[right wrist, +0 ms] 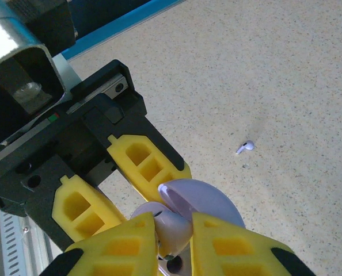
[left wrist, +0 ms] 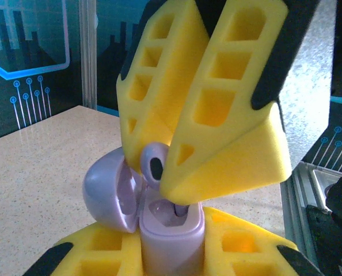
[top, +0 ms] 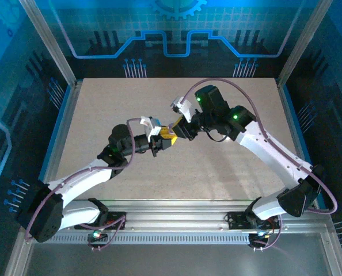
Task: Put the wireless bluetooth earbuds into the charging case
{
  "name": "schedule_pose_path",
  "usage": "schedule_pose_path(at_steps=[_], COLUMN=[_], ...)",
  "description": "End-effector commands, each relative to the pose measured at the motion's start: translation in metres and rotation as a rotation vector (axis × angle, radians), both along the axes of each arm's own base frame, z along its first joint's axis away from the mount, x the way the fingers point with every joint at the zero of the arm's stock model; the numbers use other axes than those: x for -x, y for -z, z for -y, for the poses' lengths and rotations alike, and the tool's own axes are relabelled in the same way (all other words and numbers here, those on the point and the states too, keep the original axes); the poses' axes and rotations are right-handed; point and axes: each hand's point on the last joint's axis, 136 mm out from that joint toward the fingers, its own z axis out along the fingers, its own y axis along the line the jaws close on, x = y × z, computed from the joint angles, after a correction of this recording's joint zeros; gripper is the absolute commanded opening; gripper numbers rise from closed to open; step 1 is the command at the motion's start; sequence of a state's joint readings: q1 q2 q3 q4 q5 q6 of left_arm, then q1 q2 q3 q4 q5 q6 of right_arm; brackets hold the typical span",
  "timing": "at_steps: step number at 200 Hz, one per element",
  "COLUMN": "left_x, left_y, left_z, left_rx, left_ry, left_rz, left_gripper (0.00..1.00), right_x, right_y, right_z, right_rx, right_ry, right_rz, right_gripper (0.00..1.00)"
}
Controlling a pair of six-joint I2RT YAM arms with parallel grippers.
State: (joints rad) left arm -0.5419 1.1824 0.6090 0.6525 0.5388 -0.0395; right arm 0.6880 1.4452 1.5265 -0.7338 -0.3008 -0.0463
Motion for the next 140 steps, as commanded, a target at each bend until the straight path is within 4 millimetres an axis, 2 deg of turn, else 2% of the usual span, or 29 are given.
schedule_pose_path(at_steps=[1, 140], left_x=[0.0154, 0.0147], left_y=[-0.0506, -0.0465], left_z=[0.0065, 0.0060], left_rx=[0.081, 0.068], left_ry=[0.081, 0.073], left_rz=[0.149, 0.142], left_gripper=[0.21, 0.21], right_x=[0.0065, 0.0014], right_y=[0.0001, -0.0061], right_z=[-0.0107, -0.0124], right_rx=[-0.026, -0.046], right_ry=[-0.053, -0.020], right_rz=[-0.043, -0.051], right_gripper=[0.20, 0.30])
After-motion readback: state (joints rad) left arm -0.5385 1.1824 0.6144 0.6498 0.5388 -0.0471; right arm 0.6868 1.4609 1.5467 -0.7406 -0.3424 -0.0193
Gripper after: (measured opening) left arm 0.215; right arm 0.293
